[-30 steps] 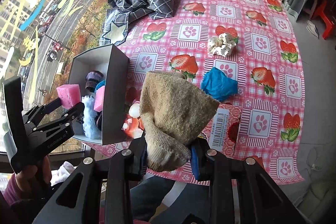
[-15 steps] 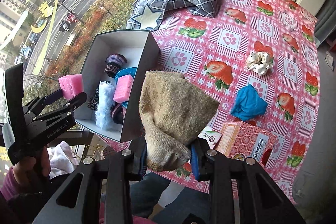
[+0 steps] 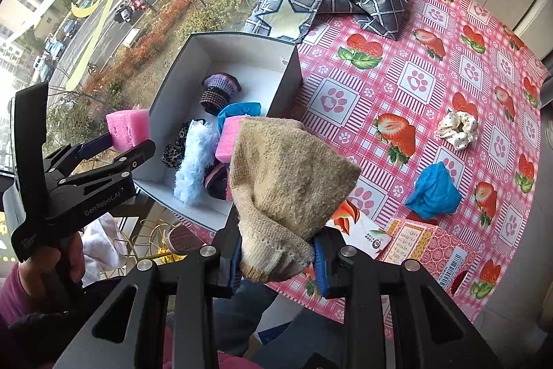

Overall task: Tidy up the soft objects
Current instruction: 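Lift and carry the pink sponge and beige sock with both tools over the white box, then open the left tool to drop the sponge while the right tool drops the sock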

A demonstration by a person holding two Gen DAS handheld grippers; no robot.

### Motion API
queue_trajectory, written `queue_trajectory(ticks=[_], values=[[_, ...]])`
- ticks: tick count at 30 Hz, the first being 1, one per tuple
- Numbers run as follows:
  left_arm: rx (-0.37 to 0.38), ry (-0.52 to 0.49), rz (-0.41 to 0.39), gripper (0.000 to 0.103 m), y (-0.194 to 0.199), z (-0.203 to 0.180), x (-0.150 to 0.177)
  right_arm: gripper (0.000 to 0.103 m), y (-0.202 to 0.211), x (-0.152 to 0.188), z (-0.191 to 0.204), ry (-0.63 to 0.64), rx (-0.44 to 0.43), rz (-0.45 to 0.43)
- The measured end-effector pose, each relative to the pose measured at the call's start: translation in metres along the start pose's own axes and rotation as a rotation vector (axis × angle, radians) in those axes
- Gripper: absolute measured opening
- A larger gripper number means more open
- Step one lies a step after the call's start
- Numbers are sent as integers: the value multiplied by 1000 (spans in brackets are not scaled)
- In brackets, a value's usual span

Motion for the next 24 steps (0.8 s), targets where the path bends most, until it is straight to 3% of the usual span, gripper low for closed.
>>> queue_trajectory(ticks=[24], values=[[10,32,40,73,-13,8,3,33,-15,-16,40,98,-13,26]])
Point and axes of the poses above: each gripper's, at about its wrist camera, not at the fingertips, and y roughly against the way its jaws point, z to its left, x to its underside, the point moved 6 cm from there along -y, roughly the way its jaws point
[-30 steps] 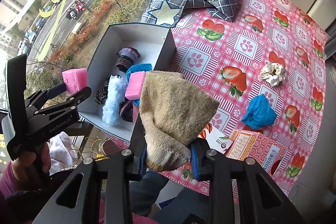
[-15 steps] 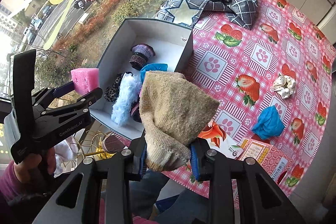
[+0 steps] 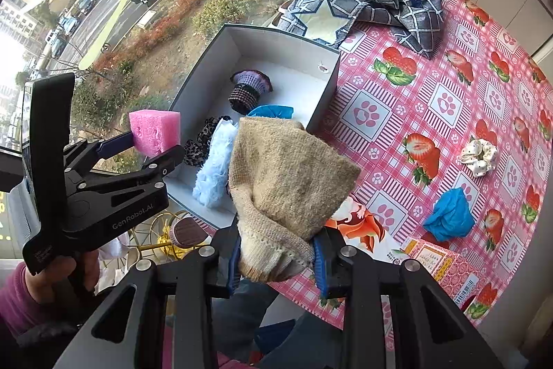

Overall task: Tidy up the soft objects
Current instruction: 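Open the left tool to drop the sponge while the right tool drops the sock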

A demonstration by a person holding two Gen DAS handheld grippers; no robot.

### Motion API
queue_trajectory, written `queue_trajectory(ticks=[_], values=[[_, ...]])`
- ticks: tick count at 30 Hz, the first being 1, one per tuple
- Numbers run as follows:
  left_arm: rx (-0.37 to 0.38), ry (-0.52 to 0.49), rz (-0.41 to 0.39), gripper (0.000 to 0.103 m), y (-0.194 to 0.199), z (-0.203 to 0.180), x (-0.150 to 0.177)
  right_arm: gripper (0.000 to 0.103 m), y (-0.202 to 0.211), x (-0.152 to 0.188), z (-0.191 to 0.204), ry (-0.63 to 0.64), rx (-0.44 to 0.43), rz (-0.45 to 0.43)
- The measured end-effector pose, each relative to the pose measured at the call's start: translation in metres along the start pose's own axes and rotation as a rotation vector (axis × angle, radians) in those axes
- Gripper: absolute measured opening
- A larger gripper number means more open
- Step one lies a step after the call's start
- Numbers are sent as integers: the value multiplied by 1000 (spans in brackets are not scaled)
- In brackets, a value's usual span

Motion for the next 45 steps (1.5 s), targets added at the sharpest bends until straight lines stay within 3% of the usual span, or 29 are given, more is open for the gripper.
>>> queue_trajectory(ticks=[27,45], values=[[32,29,112,73,-46,2,2,33,-47,-61,23,-14,-47,87],[63,42,116,73,-53,1,-1,33,-65,-75,28,-2,-39,127]])
Point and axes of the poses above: each gripper's, at about its wrist camera, not at the fingertips, and y roughly against the way its jaws point, z to its left, x to its underside, the point moved 6 cm from there along -y, roughly the way its jaws point
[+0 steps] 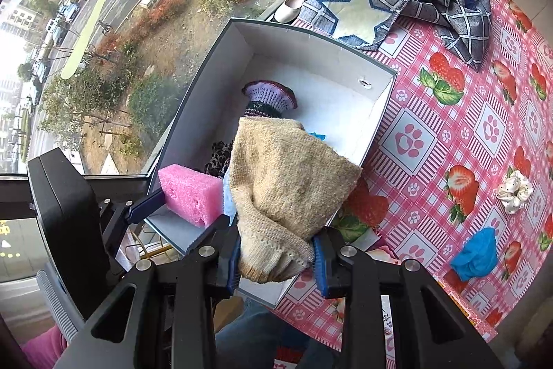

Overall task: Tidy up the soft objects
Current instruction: 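Open the left tool to drop the sponge while the right tool drops the sock, then move both tools back over the tablecloth toward the blue cloth and scrunchie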

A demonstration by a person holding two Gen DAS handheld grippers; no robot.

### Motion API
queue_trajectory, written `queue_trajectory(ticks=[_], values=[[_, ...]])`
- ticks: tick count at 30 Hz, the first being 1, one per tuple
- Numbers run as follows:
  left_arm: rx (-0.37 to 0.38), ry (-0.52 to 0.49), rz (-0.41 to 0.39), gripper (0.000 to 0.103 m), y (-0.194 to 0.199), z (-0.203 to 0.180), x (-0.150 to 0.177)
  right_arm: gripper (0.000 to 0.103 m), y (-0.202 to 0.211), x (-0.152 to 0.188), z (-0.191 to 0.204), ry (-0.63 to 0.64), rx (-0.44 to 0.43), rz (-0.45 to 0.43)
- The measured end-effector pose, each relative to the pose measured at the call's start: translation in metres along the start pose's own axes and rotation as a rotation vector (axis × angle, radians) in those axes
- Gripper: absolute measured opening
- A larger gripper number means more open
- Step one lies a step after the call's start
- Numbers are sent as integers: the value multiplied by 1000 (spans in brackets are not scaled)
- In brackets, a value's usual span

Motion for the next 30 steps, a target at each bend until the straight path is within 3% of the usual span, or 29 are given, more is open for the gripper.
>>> queue_trajectory(ticks=[4,9,11,17,22,30], values=[[7,-5,-11,81,2,-2,0,35,1,-4,1,9,-4,-7],[53,46,18,84,0,1,3,80,12,-8,1,14,-6,-53],[66,60,22,84,0,1,3,86,19,-9,-1,2,-13,-75],[94,12,-23,87,16,-18,-1,86,35,4,-29,-82,-35,-94],[133,-118,-41,90,28,-65,-9,86,62,29,-81,-221,-58,-127],[175,-289,37,90,15,-148,-7,86,115,89,-190,-514,-71,-212]])
Point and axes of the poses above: each gripper's, at about its wrist camera, not at the fingertips, and y roughly against the way its jaws point, z to its left, x to its underside, the point moved 6 cm from there along -y, roughly the way its jaws point
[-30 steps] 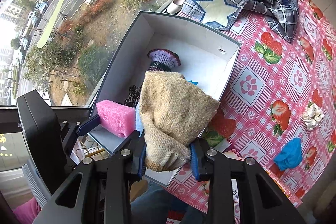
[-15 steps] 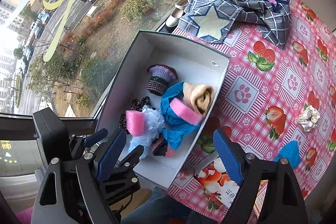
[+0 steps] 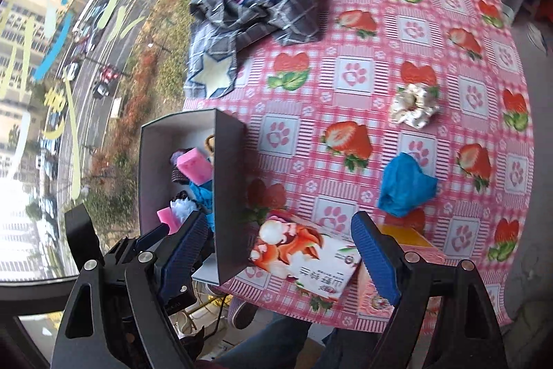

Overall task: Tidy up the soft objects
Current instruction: 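Move both tools back over the tablecloth toward the blue cloth and scrunchie, then grasp the blue cloth with the left tool while the right tool grasps the polka-dot scrunchie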

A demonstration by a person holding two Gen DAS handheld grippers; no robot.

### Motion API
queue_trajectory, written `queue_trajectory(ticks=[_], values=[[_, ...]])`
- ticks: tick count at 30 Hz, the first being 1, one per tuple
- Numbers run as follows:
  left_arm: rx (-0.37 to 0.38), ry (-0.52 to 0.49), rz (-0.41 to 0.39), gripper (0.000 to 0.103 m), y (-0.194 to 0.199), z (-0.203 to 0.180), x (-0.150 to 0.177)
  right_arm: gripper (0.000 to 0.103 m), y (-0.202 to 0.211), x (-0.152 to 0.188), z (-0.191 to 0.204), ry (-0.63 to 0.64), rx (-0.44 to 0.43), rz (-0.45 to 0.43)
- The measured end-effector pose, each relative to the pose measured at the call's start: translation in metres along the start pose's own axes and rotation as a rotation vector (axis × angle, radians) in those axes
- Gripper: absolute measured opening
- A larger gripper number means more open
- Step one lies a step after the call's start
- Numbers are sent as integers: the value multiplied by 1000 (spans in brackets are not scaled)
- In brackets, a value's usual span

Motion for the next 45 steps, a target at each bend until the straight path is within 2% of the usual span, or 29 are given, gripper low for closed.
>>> queue_trajectory(ticks=[6,10,14,20,25,30,36,39,40,41,43,45], values=[[-102,-134,95,90,-41,-35,1,86,23,13,-77,-158,21,-33],[-132,-175,114,90,-55,-49,0,86,21,31,-118,-236,43,-18],[-116,-183,136,90,-63,-69,-10,86,16,43,-152,-292,60,-2],[-53,-228,178,90,-81,-115,-46,86,1,56,-190,-366,51,34],[26,-254,281,90,-115,-155,-75,86,-10,66,-213,-406,31,63],[92,-255,424,90,-159,-188,-82,86,-20,75,-236,-455,12,85],[72,-327,535,90,-199,-219,-73,86,-31,85,-261,-513,-10,115],[28,-364,575,90,-213,-225,-68,86,-36,85,-269,-520,-10,127],[6,-373,590,87,-215,-225,-66,86,-38,83,-271,-518,-8,130],[-8,-383,594,74,-217,-225,-66,86,-40,81,-272,-514,-6,133],[-34,-399,600,62,-219,-223,-65,86,-43,76,-274,-502,-5,137],[-8,-388,624,49,-221,-223,-63,86,-46,67,-273,-483,-1,139]])
Point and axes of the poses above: each gripper's, at about its wrist camera, not at the fingertips, and y roughly against the way its jaws point, z to its left, x to its underside, the point moved 6 cm from there along -y, roughly the way its jaws point
